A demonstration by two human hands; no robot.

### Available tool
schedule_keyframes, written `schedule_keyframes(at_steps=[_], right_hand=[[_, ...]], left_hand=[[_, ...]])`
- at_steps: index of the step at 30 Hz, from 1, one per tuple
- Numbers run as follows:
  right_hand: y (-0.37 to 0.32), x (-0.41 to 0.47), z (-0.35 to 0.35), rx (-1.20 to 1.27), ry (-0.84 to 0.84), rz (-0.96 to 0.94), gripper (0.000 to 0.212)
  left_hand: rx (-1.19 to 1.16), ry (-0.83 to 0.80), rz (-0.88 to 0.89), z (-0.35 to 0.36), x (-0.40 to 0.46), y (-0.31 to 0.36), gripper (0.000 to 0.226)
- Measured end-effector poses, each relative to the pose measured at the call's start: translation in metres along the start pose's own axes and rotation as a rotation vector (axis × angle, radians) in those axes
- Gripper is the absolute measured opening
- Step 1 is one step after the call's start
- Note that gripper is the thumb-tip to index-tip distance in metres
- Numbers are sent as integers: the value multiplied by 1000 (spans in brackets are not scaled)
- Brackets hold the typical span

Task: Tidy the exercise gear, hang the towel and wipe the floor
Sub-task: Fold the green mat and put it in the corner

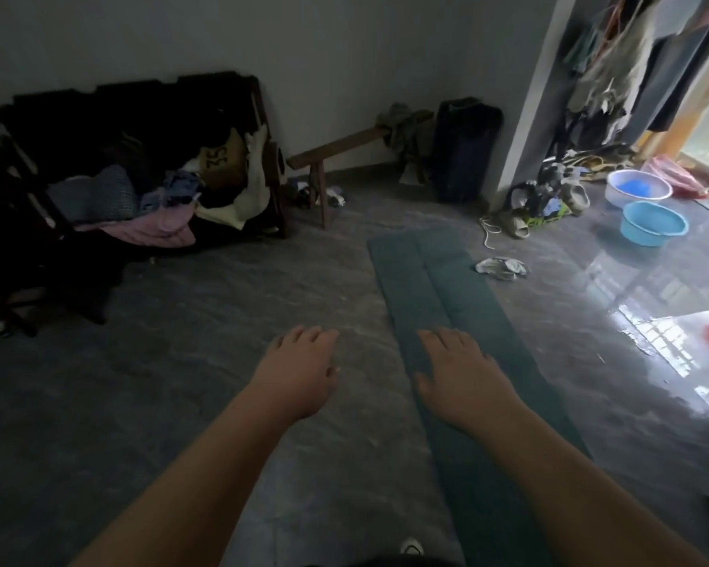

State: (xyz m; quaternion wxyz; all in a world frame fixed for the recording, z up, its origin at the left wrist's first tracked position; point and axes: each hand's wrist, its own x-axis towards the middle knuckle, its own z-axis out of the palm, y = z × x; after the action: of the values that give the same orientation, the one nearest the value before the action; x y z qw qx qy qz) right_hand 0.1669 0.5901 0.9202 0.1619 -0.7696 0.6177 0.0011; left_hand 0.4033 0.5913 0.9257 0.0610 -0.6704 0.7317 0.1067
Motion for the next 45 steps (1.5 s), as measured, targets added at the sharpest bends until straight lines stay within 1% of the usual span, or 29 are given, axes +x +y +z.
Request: schedule_keyframes(at_steps=[4, 10, 13, 15, 18, 20, 24, 26, 29, 32, 35, 39, 43, 45], right_hand=[[-12, 78, -8, -38, -8, -18, 64], [-36, 200, -2, -54, -61, -20, 70], [-52, 272, 2, -34, -55, 33, 69], [-60, 312, 0, -1, -60, 80, 69], [-62, 358, -5, 65, -64, 171, 72], [-50, 379, -10, 114, -51, 280, 72], [-16, 386, -17, 166, -67, 462, 71], [13, 388, -21, 217, -36, 596, 72], [59, 398, -13, 279, 12, 750, 72], [101, 417, 6, 343, 19, 826, 72], [139, 441, 27, 365, -18, 874, 71], [183, 471, 56, 411, -45, 941, 71], [224, 494, 117, 458, -70, 1021, 71], [244, 505, 166, 465, -91, 1063, 70]], left_hand=[[-17, -14, -45, -8, 63, -30, 64], [-31, -82, -6, -7, 184, -91, 64], [-44, -95, 61, -11, 258, -124, 63], [-12, -121, 127, -19, 308, -141, 63], [54, -150, 241, -35, 378, -150, 62], [92, -179, 355, -45, 427, -137, 63], [111, -210, 527, -50, 478, -98, 64], [131, -227, 652, -47, 510, -66, 63], [194, -243, 810, -33, 564, -16, 64], [209, -250, 877, -15, 612, 26, 63], [207, -274, 915, 2, 654, 57, 62], [284, -310, 988, 31, 708, 88, 62], [394, -366, 1066, 95, 764, 113, 64], [418, -408, 1111, 146, 790, 127, 64]])
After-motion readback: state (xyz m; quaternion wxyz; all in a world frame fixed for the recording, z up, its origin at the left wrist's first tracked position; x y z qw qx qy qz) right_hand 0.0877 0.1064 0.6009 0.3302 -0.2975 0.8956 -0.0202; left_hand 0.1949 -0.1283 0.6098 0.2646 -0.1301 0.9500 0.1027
